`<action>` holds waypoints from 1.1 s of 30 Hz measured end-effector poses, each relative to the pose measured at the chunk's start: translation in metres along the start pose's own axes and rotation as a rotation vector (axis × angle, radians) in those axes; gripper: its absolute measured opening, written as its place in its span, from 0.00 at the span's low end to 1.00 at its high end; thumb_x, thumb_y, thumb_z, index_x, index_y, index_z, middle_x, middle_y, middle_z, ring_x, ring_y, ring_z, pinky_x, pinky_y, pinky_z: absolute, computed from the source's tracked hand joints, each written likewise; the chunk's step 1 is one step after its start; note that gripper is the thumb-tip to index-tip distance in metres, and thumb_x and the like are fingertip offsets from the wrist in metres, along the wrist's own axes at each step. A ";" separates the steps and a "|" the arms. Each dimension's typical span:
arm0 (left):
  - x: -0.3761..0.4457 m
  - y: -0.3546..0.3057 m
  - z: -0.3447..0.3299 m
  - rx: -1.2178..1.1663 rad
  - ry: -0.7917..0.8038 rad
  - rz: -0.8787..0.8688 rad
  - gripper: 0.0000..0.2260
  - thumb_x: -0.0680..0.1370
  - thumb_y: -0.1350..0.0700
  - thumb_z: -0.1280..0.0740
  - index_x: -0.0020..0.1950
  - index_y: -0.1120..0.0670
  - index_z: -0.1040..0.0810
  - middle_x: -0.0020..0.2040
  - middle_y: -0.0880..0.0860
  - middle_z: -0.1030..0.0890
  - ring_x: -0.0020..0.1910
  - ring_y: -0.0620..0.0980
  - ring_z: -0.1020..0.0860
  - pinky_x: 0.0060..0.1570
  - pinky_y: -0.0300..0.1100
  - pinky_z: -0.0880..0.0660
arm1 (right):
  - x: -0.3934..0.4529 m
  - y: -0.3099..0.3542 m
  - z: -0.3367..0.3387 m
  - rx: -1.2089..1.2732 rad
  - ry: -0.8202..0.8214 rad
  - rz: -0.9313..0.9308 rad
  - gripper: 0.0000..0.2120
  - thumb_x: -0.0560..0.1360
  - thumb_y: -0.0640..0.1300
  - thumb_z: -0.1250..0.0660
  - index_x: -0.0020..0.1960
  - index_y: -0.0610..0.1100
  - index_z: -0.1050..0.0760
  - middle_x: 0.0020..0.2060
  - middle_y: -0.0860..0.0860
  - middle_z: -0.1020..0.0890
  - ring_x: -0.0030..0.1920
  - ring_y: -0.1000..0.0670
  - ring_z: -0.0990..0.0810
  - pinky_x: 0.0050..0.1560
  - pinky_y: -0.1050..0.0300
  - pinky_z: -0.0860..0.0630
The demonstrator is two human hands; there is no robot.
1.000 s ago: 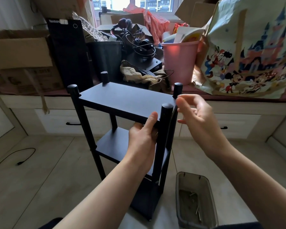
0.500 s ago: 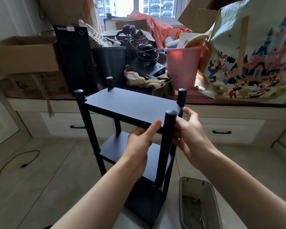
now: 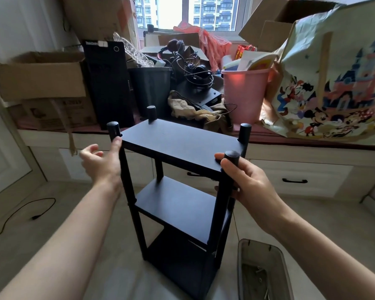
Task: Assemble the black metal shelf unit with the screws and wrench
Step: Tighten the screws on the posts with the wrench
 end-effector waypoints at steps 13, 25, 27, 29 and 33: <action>0.007 -0.002 -0.034 -0.092 0.476 -0.033 0.20 0.80 0.48 0.34 0.72 0.44 0.30 0.54 0.45 0.20 0.48 0.51 0.21 0.47 0.44 0.27 | 0.015 0.005 0.034 -0.062 -0.148 0.062 0.22 0.70 0.58 0.34 0.62 0.51 0.22 0.58 0.54 0.17 0.63 0.50 0.21 0.69 0.45 0.29; -0.048 -0.017 -0.008 -0.022 0.804 -0.034 0.23 0.66 0.37 0.23 0.60 0.34 0.20 0.54 0.44 0.18 0.51 0.46 0.18 0.49 0.47 0.20 | 0.065 -0.018 0.084 0.037 -0.448 0.054 0.20 0.75 0.56 0.30 0.61 0.46 0.25 0.46 0.50 0.16 0.44 0.52 0.20 0.48 0.53 0.26; -0.057 -0.018 -0.004 -0.033 0.874 0.004 0.32 0.60 0.25 0.26 0.60 0.38 0.18 0.47 0.46 0.19 0.44 0.47 0.19 0.44 0.45 0.19 | 0.068 -0.022 0.090 0.085 -0.499 0.032 0.23 0.73 0.57 0.28 0.62 0.45 0.26 0.48 0.49 0.17 0.45 0.52 0.20 0.49 0.54 0.26; -0.063 -0.018 -0.003 -0.098 0.867 0.035 0.32 0.65 0.22 0.34 0.58 0.43 0.19 0.44 0.51 0.19 0.44 0.50 0.17 0.43 0.44 0.19 | 0.070 -0.025 0.093 0.113 -0.532 0.008 0.21 0.72 0.57 0.27 0.58 0.44 0.25 0.49 0.47 0.17 0.46 0.50 0.20 0.51 0.53 0.25; -0.061 -0.007 -0.008 -0.316 0.631 0.215 0.16 0.81 0.43 0.36 0.57 0.55 0.22 0.38 0.51 0.16 0.36 0.49 0.17 0.38 0.44 0.18 | 0.072 -0.025 0.093 0.104 -0.536 -0.005 0.18 0.73 0.57 0.28 0.53 0.45 0.24 0.45 0.47 0.18 0.43 0.50 0.21 0.50 0.54 0.25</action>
Point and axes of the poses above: each hand's wrist, its own x-axis towards the middle knuckle, its own z-axis out of the back of the hand, y = z × x, the point moved 8 cm from there along x, towards the middle knuckle
